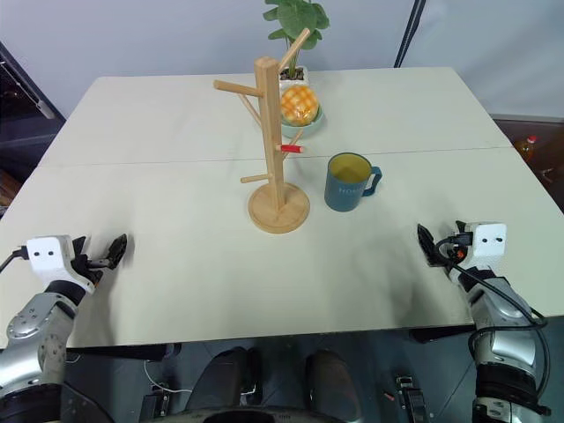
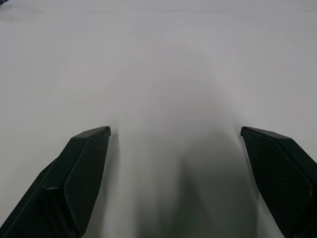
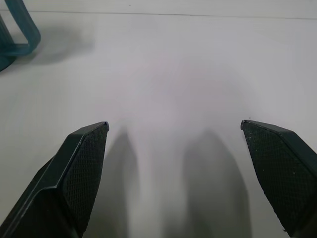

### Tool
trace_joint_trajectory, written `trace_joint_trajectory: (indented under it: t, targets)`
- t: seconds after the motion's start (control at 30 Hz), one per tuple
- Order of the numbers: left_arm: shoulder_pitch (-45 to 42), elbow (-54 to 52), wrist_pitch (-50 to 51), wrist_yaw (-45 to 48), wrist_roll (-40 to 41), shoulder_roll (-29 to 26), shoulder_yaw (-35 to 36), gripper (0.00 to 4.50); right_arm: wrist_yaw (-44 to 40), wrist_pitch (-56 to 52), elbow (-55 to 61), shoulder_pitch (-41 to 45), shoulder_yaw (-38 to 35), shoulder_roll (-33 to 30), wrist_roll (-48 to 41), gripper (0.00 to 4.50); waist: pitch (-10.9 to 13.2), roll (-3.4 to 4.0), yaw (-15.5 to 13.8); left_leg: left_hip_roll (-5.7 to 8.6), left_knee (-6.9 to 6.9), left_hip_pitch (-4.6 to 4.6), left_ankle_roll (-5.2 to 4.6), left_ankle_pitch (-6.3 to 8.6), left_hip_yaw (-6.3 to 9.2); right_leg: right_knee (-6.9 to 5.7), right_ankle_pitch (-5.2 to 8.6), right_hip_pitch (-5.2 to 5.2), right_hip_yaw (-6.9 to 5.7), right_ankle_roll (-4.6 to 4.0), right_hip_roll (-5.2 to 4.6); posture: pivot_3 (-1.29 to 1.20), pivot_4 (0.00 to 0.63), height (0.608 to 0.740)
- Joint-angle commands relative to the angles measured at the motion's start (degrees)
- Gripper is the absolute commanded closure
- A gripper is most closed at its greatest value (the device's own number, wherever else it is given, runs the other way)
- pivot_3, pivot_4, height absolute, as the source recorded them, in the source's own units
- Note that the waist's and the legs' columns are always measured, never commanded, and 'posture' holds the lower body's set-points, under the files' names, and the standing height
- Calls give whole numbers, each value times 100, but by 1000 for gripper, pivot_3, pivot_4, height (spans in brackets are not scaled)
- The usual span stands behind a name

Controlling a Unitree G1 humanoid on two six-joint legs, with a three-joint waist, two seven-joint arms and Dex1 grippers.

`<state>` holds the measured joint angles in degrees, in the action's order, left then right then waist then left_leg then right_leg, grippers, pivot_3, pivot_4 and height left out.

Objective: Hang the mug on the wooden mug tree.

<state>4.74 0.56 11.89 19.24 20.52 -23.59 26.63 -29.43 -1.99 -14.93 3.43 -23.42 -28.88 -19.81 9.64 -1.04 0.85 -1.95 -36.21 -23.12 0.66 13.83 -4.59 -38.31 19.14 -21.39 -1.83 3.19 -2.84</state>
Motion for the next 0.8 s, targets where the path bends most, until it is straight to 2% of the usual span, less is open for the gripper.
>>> trace_joint_trajectory:
  t: [0.03,0.23,0.4,0.6,0.8]
  targets:
    - [37,-191,-142,-48,-5,-2,79,0,25,100,131,39,-42,-20,-1,53,0,0,-2,0,0,0,0,0,0,0,0,0,0,0,0,0,150,739]
    - [32,-391,-39,102,97,38,-103,0,134,15,266,40,28,41,35,53,0,0,-2,0,-1,0,0,0,0,0,0,1,0,0,0,0,150,739]
    - [164,-1234,144,963,348,-111,-783,0,197,-38,439,76,122,66,58,53,0,0,0,0,-1,-1,0,0,-1,0,0,1,0,0,-1,0,150,739]
    - [231,-2671,743,2049,900,-623,-1753,0,40,-154,848,157,490,18,110,53,-1,4,16,0,0,0,0,0,-1,0,0,1,0,-1,0,0,150,739]
    - [-330,-3073,1239,2586,1193,-1105,-2240,0,7,-156,712,637,717,77,145,53,-2,8,16,0,-2,4,0,-1,-1,-1,-1,4,1,-4,1,0,150,739]
